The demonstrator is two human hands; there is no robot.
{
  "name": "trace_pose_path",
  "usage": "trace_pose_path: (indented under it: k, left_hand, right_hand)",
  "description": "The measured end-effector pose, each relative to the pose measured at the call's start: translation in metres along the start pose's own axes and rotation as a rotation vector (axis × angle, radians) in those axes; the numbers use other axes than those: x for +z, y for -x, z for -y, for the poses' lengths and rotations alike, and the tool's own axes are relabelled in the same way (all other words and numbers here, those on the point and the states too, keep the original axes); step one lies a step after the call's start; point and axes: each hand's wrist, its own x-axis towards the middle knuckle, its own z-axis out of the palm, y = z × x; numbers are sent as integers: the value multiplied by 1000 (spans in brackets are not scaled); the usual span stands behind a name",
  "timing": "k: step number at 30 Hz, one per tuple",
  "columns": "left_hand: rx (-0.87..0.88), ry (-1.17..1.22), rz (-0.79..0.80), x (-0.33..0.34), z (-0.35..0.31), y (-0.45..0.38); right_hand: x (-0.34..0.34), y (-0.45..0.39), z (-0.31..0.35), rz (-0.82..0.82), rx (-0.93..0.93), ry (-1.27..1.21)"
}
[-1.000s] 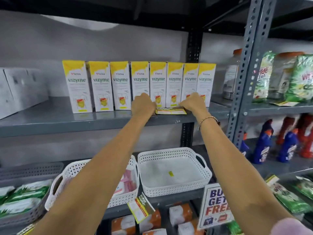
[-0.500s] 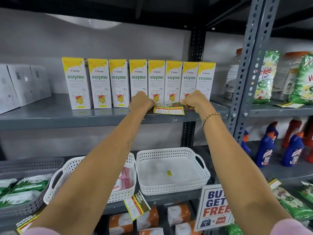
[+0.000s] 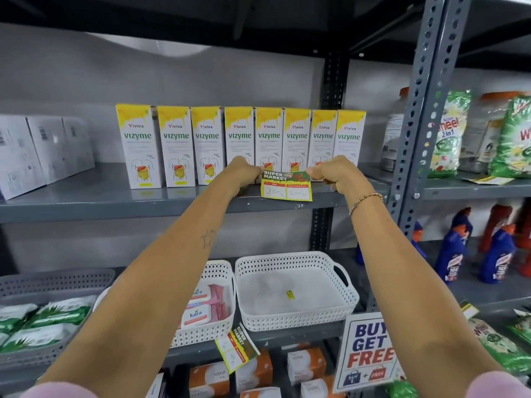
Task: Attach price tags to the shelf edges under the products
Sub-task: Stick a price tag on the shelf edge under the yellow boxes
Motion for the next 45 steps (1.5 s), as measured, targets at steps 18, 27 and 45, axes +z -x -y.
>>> trace_pose_path:
  k: [18, 27, 45]
  left_hand:
    - [496, -888, 163, -54, -4, 34]
    - [525, -1015, 24, -48, 5, 57]
    - [591, -969, -170, -30, 44, 67]
  right_hand:
    - [-4, 50, 29, 14, -419, 452]
    - [4, 73, 20, -85, -513, 683]
    - [31, 73, -11, -163, -480, 776]
